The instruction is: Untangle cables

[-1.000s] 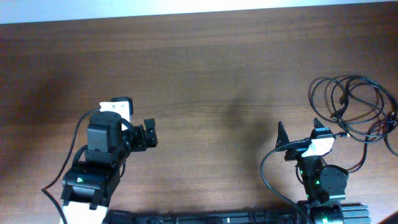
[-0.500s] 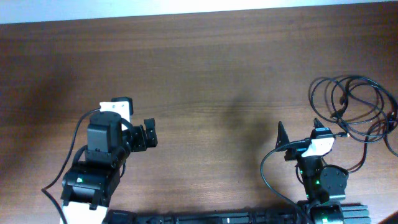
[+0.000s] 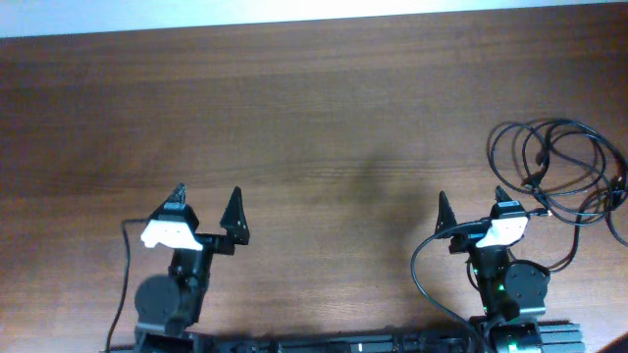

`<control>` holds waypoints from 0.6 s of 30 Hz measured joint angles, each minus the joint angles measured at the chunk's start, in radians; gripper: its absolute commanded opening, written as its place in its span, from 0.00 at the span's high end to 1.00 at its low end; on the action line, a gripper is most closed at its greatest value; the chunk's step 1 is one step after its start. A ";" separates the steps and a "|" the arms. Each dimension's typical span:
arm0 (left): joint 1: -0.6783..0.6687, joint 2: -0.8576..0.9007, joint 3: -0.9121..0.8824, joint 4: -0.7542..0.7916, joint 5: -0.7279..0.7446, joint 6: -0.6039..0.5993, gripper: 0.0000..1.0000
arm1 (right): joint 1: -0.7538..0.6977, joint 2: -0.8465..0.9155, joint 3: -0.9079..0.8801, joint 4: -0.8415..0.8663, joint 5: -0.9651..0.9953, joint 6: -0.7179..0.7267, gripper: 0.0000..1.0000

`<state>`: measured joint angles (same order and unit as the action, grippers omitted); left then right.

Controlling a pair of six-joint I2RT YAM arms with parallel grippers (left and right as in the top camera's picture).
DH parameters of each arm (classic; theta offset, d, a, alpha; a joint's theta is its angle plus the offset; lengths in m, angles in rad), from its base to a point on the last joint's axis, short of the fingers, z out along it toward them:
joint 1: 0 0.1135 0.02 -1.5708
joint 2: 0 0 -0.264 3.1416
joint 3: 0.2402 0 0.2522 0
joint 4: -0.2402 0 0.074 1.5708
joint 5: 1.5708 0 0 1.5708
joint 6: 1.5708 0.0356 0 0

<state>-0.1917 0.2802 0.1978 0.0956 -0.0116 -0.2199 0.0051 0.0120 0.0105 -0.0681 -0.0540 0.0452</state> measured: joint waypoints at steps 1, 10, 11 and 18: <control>0.004 -0.031 -0.042 0.049 0.000 0.000 0.01 | 0.000 0.000 0.000 0.000 0.000 0.000 0.02; 0.078 -0.257 -0.183 0.150 0.034 0.095 0.01 | 0.000 0.000 0.000 0.000 0.000 -0.001 0.02; 0.082 -0.266 -0.183 0.143 0.047 0.133 0.01 | 0.000 0.000 0.000 0.000 0.000 -0.001 0.02; 0.111 -0.269 -0.185 -0.085 0.079 0.248 0.01 | 0.000 0.000 0.000 0.000 0.000 0.000 0.01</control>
<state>-0.0803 0.0113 0.0124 0.0101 0.0673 0.0277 0.0051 0.0120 0.0105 -0.0681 -0.0540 0.0448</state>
